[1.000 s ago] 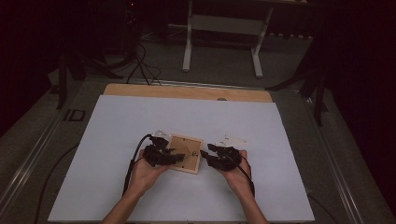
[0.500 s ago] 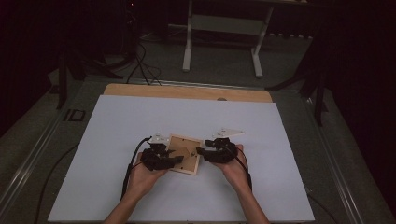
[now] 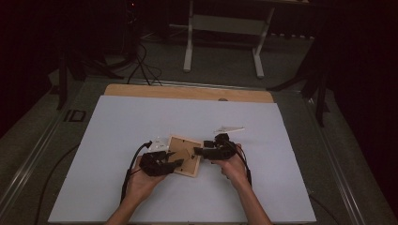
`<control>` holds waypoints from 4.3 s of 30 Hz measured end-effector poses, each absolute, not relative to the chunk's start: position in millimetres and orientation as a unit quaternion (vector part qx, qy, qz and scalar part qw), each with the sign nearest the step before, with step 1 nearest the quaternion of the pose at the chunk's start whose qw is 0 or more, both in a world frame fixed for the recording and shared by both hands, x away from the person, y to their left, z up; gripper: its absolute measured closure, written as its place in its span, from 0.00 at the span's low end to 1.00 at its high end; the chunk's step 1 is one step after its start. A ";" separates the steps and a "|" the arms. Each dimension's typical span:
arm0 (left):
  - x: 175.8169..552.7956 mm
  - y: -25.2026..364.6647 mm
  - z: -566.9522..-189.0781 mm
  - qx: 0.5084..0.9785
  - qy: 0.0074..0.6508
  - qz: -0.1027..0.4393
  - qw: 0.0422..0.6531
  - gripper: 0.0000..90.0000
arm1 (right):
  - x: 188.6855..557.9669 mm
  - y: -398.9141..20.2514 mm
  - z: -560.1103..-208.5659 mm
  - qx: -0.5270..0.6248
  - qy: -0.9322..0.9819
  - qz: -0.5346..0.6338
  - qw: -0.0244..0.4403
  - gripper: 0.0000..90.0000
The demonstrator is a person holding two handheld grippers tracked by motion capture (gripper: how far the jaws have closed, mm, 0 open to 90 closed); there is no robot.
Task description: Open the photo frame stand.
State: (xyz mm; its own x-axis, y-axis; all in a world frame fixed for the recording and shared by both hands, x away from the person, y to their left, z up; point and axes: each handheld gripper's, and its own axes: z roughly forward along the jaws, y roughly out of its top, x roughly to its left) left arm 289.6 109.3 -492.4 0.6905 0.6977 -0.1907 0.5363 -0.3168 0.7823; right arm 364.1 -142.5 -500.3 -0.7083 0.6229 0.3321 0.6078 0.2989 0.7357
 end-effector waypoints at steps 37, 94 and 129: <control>301.7 124.6 -493.9 0.819 0.376 -0.014 0.433 0.77 | 342.5 -137.3 -478.4 0.326 0.819 0.468 0.060 0.61; 336.1 88.4 -496.5 0.830 0.378 0.077 0.403 0.83 | 340.1 -135.6 -463.2 0.327 0.820 0.443 0.156 0.64; 304.2 116.6 -501.3 0.827 0.366 0.095 0.417 0.72 | 311.7 -133.9 -471.7 0.291 0.832 0.449 0.146 0.59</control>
